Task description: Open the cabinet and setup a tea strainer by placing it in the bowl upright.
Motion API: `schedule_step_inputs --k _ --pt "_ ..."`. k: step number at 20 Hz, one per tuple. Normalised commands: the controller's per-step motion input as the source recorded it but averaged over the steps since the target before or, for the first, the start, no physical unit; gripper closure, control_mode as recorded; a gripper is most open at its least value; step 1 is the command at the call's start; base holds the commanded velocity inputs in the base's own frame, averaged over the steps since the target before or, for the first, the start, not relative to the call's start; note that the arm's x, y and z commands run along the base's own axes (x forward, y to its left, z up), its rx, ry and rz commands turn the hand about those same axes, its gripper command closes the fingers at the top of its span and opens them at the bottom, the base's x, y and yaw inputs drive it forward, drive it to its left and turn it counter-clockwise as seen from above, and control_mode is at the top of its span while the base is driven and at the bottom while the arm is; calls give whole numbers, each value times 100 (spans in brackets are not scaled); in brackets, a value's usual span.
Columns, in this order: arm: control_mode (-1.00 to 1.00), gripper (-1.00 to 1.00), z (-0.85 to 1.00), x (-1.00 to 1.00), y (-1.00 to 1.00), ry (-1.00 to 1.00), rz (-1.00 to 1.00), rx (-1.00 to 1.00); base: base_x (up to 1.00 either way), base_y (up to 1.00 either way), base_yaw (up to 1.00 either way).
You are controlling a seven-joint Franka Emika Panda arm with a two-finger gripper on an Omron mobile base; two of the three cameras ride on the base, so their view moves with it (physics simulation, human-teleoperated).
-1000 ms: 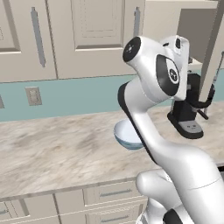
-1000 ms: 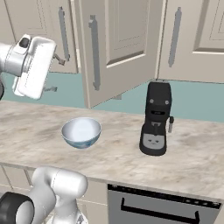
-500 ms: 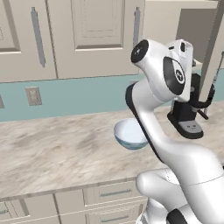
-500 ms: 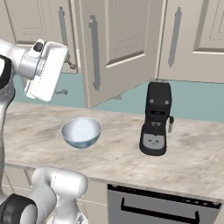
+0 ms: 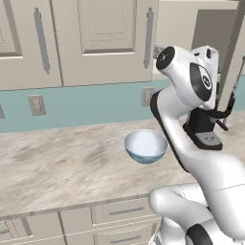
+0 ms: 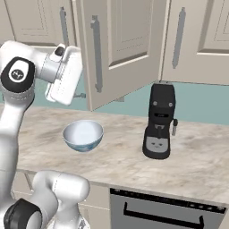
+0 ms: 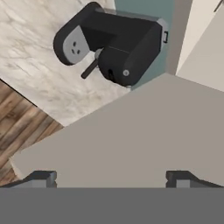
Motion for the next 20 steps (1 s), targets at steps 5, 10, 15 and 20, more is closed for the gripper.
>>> schedule_step_inputs --k 5,10,15,20 --pt "-100 -100 0 39 -58 0 -9 0 0 0 0" --pt "-100 -100 0 14 -76 0 -16 0 0 0 0" --pt "-100 -100 0 0 -91 0 -5 0 0 0 0" --pt "-100 -100 0 0 -35 -1 1 0 0 0 0"
